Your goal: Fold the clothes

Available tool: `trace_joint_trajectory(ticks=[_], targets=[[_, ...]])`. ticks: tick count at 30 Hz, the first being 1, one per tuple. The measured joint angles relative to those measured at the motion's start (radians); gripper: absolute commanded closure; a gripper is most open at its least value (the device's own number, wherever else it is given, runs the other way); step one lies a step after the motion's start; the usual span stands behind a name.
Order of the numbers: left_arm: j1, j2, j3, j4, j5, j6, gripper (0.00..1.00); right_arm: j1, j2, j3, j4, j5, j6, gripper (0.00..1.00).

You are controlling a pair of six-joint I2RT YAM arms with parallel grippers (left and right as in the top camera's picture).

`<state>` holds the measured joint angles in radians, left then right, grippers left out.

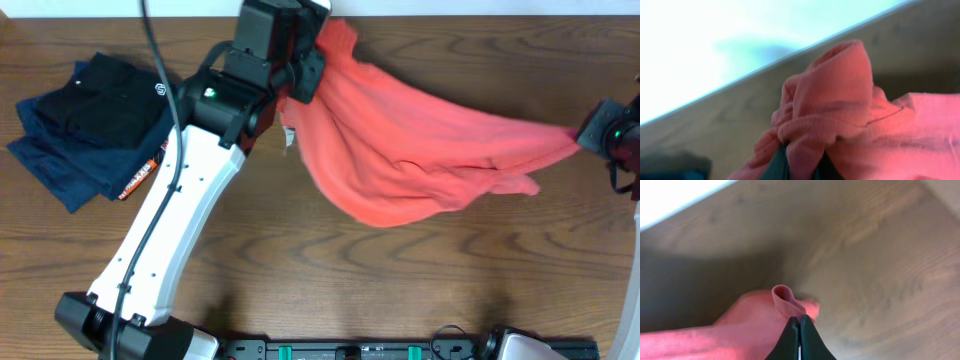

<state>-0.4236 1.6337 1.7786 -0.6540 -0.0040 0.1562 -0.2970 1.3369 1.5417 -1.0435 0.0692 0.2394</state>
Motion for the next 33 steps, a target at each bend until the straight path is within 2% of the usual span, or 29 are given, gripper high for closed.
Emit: trace_joint_trajectory(ticks=[3,6,9,11,13,15,19,24,27,28,29,30,33], targets=[[0.028,0.024,0.0,0.188,0.001,-0.002,0.94,0.0,0.024,0.0,0.153,-0.008,-0.006,0.99],[0.076,0.089,0.0,0.466,-0.004,-0.003,0.94,0.0,0.074,0.002,0.355,-0.043,-0.014,0.99],[0.134,0.16,-0.002,0.711,-0.009,-0.016,0.94,0.001,0.108,0.005,0.454,-0.094,-0.011,0.99],[0.164,0.175,-0.002,0.773,-0.006,-0.05,0.94,0.001,0.116,0.033,0.451,-0.124,-0.007,0.99],[0.185,0.169,0.004,0.754,0.011,-0.092,0.94,-0.002,0.119,0.105,0.418,-0.146,-0.004,0.99],[0.196,0.15,0.019,0.678,0.041,-0.122,0.94,-0.011,0.117,0.183,0.36,-0.146,-0.002,0.99],[0.195,0.063,0.037,0.367,0.088,-0.155,0.94,-0.029,0.087,0.283,0.191,-0.085,-0.011,0.99],[0.183,-0.047,0.065,-0.198,0.132,-0.188,0.94,-0.029,0.076,0.291,-0.122,0.042,-0.018,0.99],[0.172,-0.058,0.064,-0.45,0.178,-0.225,0.92,-0.032,0.095,0.256,-0.254,0.1,-0.02,0.99],[0.166,-0.055,0.056,-0.513,0.196,-0.238,0.7,-0.037,0.102,0.238,-0.282,0.119,-0.021,0.99],[0.16,-0.051,0.045,-0.559,0.211,-0.245,0.41,-0.042,0.11,0.215,-0.304,0.138,-0.021,0.99],[0.151,-0.045,0.029,-0.607,0.224,-0.256,0.29,-0.048,0.114,0.19,-0.31,0.159,-0.021,0.99],[0.128,-0.031,-0.042,-0.706,0.236,-0.271,0.23,-0.065,0.123,0.1,-0.313,0.233,-0.019,0.99]])
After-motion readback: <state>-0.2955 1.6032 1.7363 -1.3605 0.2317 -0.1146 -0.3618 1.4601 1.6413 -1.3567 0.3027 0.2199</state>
